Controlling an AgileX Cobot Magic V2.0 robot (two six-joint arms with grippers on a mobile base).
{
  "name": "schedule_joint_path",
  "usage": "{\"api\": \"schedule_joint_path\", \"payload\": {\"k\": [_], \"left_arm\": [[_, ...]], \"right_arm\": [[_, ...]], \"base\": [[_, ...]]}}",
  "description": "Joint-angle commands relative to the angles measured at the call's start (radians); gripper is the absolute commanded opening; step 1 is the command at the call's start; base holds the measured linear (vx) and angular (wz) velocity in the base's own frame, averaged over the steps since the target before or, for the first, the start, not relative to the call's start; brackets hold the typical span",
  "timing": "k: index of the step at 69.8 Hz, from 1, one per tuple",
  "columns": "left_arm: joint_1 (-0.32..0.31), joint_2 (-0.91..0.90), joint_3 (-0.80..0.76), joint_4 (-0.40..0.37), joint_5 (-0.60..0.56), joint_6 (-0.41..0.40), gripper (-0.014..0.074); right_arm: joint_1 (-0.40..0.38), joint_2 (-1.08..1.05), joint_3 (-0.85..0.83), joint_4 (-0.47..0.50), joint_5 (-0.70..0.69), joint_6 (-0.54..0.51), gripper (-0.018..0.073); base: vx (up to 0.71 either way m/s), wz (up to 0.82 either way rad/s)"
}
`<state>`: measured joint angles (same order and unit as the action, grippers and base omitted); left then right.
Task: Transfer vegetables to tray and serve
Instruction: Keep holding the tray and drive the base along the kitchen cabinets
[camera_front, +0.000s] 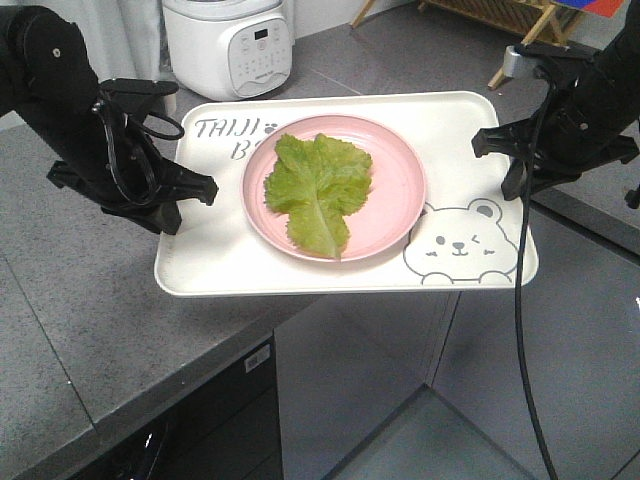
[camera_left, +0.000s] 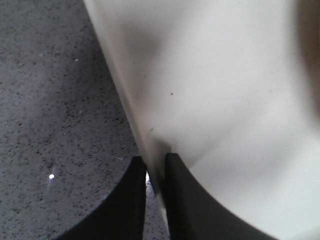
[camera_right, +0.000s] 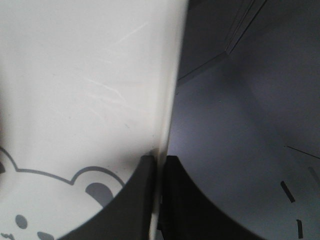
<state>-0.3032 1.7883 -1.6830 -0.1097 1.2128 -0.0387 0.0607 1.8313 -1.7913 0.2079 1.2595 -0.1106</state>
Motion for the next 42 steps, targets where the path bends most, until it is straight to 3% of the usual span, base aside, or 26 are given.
{"api": "schedule_joint_path", "payload": {"k": [1, 42], "left_arm": [[-0.017, -0.059, -0.031, -0.072, -0.049, 0.025, -0.0006], [-0.017, -0.059, -0.031, -0.072, -0.049, 0.025, -0.0006]], "right_arm": [[0.007, -0.06, -0.028, 0.067, 0.023, -0.024, -0.001], [0.007, -0.06, -0.028, 0.067, 0.023, -0.024, -0.001]], "base": [[-0.02, -0.22], [-0.02, -0.21]]}}
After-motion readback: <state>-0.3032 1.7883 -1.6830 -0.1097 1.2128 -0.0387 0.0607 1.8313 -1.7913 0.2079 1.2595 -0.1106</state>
